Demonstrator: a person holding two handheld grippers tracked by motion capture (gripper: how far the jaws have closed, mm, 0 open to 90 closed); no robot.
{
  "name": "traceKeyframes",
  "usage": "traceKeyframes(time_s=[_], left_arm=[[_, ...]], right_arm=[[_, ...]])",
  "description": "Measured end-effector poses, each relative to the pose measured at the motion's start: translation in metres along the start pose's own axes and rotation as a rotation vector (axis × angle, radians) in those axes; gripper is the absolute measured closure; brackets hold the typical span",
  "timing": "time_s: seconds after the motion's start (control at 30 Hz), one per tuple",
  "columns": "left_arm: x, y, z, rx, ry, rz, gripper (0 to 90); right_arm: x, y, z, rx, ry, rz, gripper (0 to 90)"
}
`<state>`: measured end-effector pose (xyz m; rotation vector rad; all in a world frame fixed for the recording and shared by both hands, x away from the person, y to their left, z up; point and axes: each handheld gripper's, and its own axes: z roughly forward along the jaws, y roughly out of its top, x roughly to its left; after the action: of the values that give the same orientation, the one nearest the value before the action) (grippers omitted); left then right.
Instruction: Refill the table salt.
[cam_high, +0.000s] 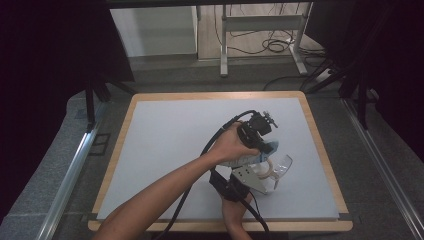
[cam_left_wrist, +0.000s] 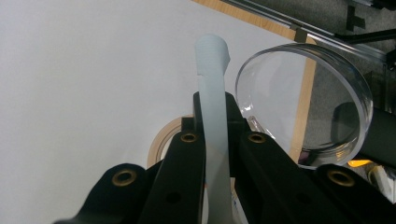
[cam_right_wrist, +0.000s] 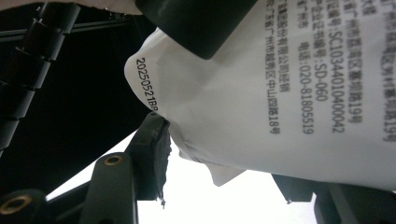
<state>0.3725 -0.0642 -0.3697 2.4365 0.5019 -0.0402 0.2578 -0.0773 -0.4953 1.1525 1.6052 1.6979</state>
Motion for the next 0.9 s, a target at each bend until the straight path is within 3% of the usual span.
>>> traceKeyframes(time_s=[0.9], left_arm=[[-0.0007,0.0012,0.0000,0.004,-0.001,0.006,90.0]], right_arm=[[0.0002,0.0014,0.0004,0.001,-0.007,-0.007,44.7]])
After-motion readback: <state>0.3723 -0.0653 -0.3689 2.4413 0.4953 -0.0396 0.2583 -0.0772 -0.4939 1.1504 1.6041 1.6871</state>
